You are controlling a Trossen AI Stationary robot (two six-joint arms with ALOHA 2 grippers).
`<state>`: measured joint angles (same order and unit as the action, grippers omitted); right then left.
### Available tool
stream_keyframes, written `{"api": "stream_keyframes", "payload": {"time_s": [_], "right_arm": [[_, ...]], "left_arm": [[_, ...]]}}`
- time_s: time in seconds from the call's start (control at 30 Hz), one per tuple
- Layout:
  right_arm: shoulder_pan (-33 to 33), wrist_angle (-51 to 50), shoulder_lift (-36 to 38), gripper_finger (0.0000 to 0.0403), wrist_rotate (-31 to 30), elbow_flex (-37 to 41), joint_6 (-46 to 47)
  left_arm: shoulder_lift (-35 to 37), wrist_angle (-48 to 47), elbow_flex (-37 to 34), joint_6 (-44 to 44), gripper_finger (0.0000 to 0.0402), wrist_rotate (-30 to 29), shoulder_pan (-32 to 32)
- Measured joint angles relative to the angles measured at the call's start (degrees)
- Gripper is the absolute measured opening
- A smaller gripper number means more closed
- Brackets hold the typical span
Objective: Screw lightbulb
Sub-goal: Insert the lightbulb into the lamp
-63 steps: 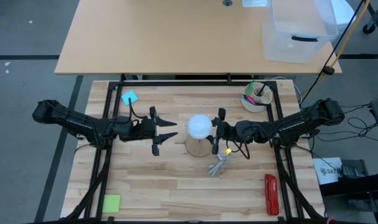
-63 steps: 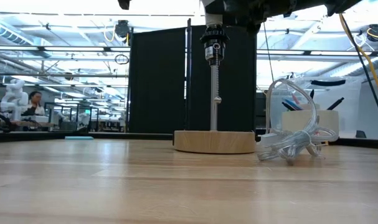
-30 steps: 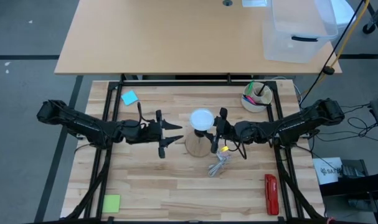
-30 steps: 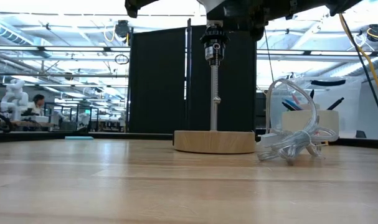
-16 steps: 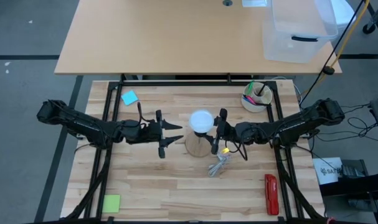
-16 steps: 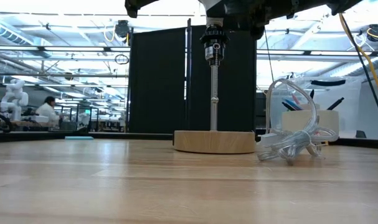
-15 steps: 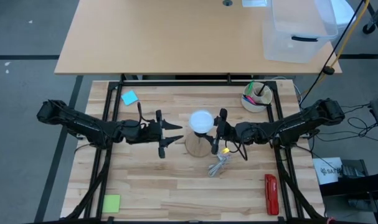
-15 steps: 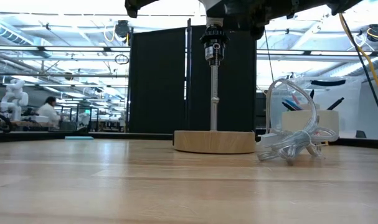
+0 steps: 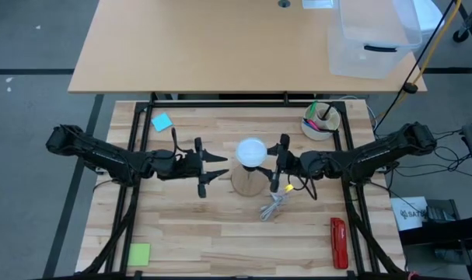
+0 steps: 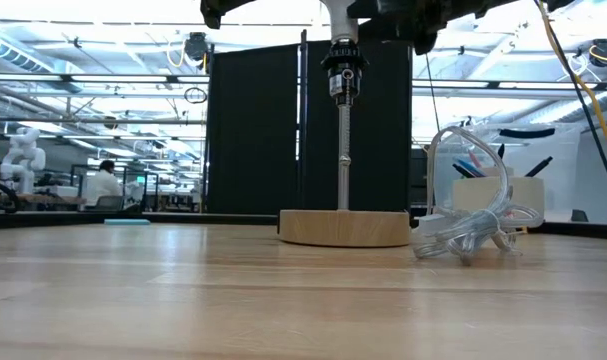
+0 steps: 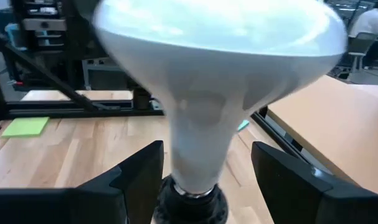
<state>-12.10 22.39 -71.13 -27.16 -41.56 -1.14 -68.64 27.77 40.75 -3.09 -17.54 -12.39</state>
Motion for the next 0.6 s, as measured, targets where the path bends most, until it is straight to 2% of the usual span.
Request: {"api": "stream_keyframes", "payload": {"time_s": [0.43,0.5,0.6], "right_arm": [[-3.17,-6.67,5.01,0.0238,-0.50,0.00,-0.15],[-3.59,-7.81,5.78,0.0236,-2.24,0.00,-0.17],[-4.50,-10.99,6.34,0.0218,-5.31,0.00,-0.11]], "left_arm": [[-0.28,0.02,0.02,0.00,0.0167,0.00,0.02],[-0.76,-0.11,0.02,0.00,0.0154,0.00,0.04],[-2.53,-0.07,0.04,0.00,0.0114,0.02,0.40]]}}
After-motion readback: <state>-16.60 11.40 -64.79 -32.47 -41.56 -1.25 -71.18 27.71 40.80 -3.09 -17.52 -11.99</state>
